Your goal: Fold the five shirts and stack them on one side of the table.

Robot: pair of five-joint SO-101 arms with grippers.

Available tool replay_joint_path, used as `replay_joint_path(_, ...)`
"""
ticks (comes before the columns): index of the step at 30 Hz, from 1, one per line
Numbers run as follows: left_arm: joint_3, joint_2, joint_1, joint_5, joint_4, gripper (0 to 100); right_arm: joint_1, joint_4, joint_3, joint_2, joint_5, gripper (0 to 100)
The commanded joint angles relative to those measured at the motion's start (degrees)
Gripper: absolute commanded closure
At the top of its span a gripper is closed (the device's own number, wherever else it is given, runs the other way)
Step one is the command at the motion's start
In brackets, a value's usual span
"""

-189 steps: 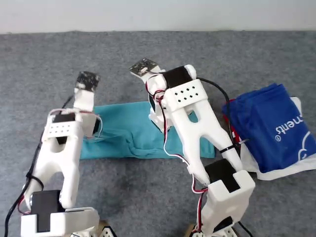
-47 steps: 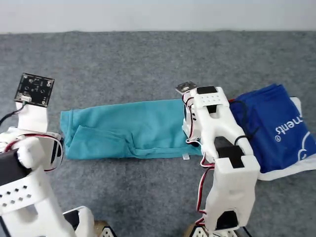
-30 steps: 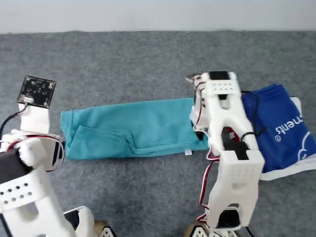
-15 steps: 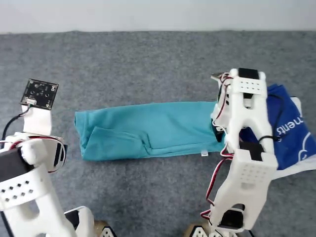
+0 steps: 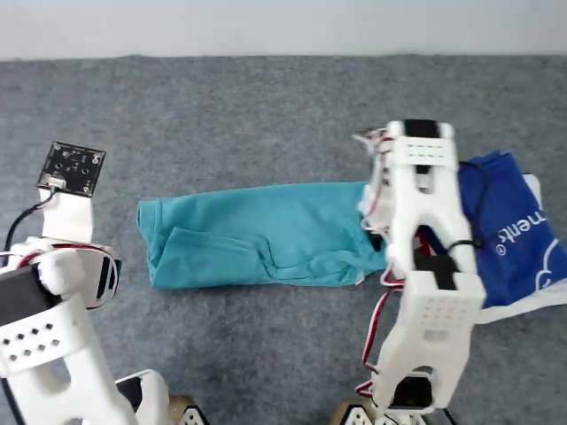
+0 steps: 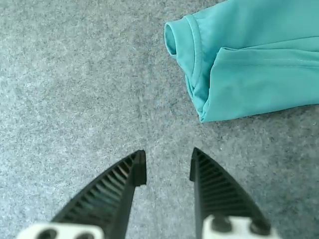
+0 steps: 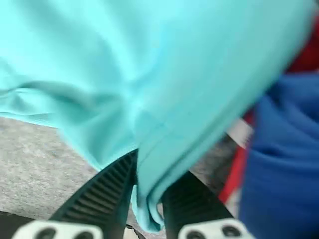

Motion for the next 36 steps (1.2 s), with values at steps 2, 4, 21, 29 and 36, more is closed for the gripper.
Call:
replay_joint_path(2,-0.40,-0.97,-0.09,-0.18,-0.70,84,-9.63,1.36,-2.11,-4.44,-3.60,99.0)
replay_joint_path(4,-0.48,-0.97,-0.09,0.88,-1.23,84,-14.37,1.27,-2.37,-4.44,-4.40,99.0)
replay_joint_path(21,-0.22,-0.97,-0.09,2.90,-2.46,84,-36.53,-2.33,-13.45,-3.82,-8.53,99.0)
replay_joint_path(29,-0.22,-0.97,-0.09,2.99,-2.46,84,-42.15,-10.24,-13.45,-3.74,-12.75,99.0)
replay_joint_path(36,-0.22,-0.97,-0.09,2.99,-2.46,84,-45.58,-15.43,-13.54,-2.07,-12.75,99.0)
